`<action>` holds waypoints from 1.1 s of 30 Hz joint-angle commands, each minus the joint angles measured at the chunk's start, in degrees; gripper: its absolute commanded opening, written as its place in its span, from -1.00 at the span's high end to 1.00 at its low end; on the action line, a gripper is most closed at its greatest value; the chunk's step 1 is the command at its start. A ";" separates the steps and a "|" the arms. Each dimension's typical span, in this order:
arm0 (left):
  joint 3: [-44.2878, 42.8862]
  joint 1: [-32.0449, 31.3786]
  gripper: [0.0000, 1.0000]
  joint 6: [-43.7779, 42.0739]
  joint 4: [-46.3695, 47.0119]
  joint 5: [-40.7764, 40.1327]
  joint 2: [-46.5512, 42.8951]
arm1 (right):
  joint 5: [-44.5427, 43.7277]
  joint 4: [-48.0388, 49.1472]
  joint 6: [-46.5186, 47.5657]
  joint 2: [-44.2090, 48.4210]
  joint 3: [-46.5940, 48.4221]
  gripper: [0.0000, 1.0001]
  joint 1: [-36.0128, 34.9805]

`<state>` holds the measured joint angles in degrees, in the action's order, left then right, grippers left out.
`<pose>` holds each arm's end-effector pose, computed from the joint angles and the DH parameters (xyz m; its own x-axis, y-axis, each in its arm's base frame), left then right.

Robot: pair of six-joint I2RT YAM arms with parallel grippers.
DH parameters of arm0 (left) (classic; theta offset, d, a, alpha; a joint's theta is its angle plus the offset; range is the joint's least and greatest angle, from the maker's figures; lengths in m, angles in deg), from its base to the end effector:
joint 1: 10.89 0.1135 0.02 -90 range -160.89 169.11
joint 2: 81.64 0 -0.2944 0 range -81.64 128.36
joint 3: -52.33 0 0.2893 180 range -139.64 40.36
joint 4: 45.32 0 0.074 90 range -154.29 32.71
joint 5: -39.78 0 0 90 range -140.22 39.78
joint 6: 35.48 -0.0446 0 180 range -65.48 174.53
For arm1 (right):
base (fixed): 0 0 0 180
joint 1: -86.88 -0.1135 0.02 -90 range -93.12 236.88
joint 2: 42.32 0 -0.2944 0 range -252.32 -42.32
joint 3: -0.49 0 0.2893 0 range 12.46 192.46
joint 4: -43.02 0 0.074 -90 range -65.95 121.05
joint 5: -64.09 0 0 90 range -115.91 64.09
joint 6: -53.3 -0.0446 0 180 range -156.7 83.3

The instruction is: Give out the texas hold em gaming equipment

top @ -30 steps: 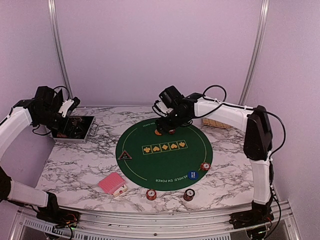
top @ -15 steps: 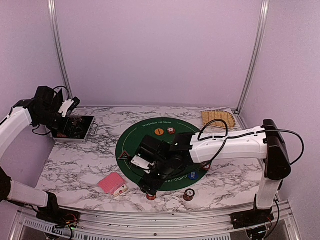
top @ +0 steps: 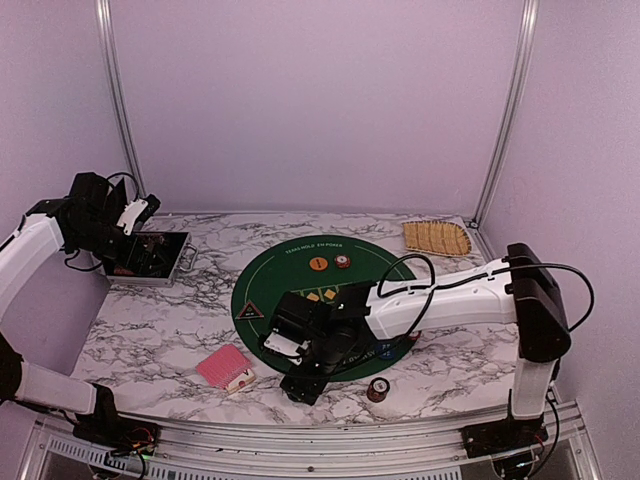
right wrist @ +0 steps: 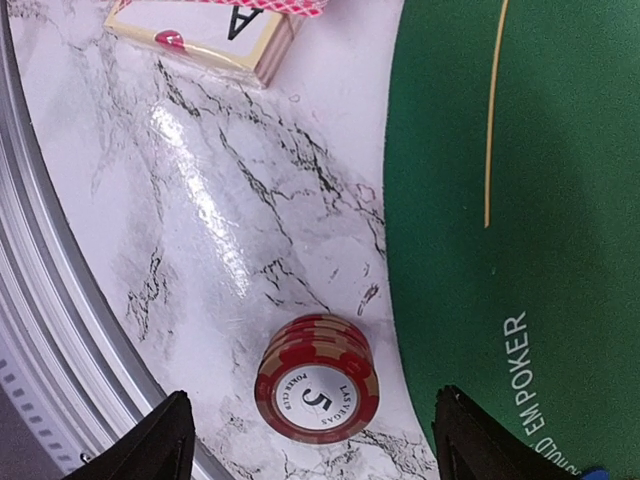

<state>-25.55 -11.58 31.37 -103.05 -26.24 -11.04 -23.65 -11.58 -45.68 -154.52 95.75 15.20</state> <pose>0.2820 -0.0215 0.3394 -0.6029 0.3665 -0.7087 0.5512 0.8335 -0.0378 0.1384 0.4235 0.1893 -0.4432 -0.8423 -0.3069 -0.8943 0.4391 0.0864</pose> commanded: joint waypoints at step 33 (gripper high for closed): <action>-2.82 0.34 -0.98 0.31 -2.49 0.34 -1.00 | 2.38 0.45 2.09 -3.63 -0.68 -0.08 -0.21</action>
<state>-26.42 -11.58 31.39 -103.94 -26.26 -11.04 -20.19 -10.81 -43.95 -156.64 94.59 15.20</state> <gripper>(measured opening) 0.990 0.524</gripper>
